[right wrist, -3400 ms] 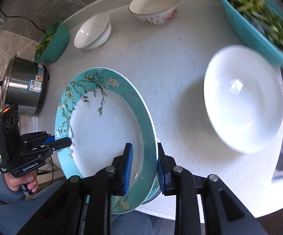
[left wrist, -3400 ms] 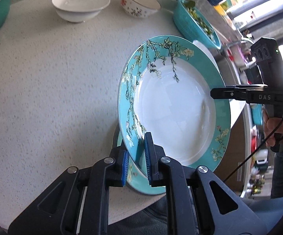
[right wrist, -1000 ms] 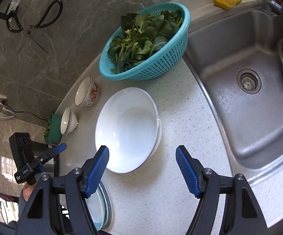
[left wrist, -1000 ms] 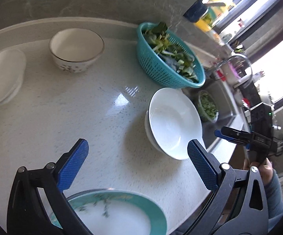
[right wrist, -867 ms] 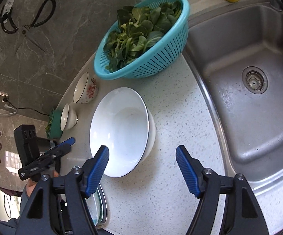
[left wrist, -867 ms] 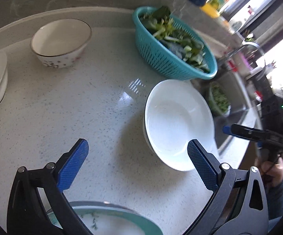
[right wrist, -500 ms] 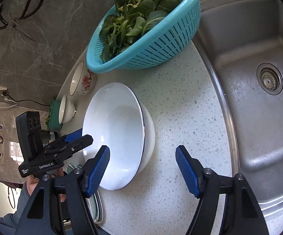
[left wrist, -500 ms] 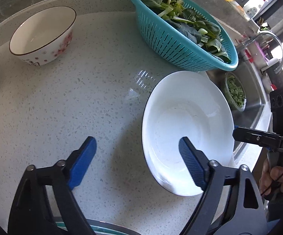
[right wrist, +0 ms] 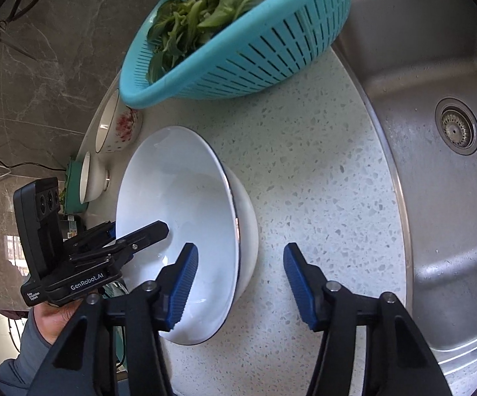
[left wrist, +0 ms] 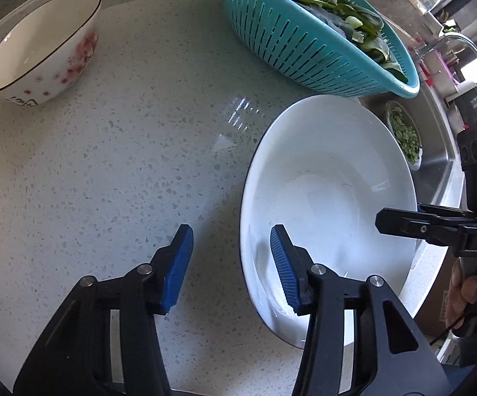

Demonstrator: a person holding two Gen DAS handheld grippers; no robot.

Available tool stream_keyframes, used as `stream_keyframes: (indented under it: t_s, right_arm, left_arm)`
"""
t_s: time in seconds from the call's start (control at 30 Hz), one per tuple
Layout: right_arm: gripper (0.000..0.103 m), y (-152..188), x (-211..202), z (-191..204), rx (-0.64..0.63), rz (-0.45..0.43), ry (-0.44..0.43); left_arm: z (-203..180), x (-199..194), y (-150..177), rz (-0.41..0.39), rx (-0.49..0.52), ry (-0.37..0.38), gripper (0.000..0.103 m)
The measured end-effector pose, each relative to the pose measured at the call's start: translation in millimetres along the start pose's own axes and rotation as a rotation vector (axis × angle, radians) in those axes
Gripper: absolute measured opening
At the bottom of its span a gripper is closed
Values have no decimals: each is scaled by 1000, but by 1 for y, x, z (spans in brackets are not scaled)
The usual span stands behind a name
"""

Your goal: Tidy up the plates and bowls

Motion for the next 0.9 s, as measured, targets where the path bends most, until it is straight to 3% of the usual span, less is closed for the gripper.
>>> stream_keyframes:
  t_s: [0.07,0.13,0.2,0.3,0.57,0.9]
  right_arm:
    - [53,-1,4,-1,4,14,6]
    - [46,-1,7,0,6,20,1]
    - [33,-3,11,2,0,34,9]
    - [25,-2,16,2,-1,48,19]
    - [24,-2,18,2,27,51,6]
    - [24,12,-2,14,12,42,-12]
  left_arm:
    - [1,2,-1,-4,9,-15,41]
    - [0,4,-5,-1,3,-1,27]
    - [-1,5,-7,-4,2,19,20]
    - [-6,4,-7,-3,13,28,11]
    - [-13,8,-10,9,-6,27,9]
    - [-25,-26,14,-27,-18,47,9]
Point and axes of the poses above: each gripper's, at about its wrist camera, not at the fingertips, and x roughly the way its jaws point, z to its left, y to its underside, the point moved 5 cm from there along x, roughly the way its jaws point, and after that the axes turned 8 degrees about z, right-handed, at the moved point
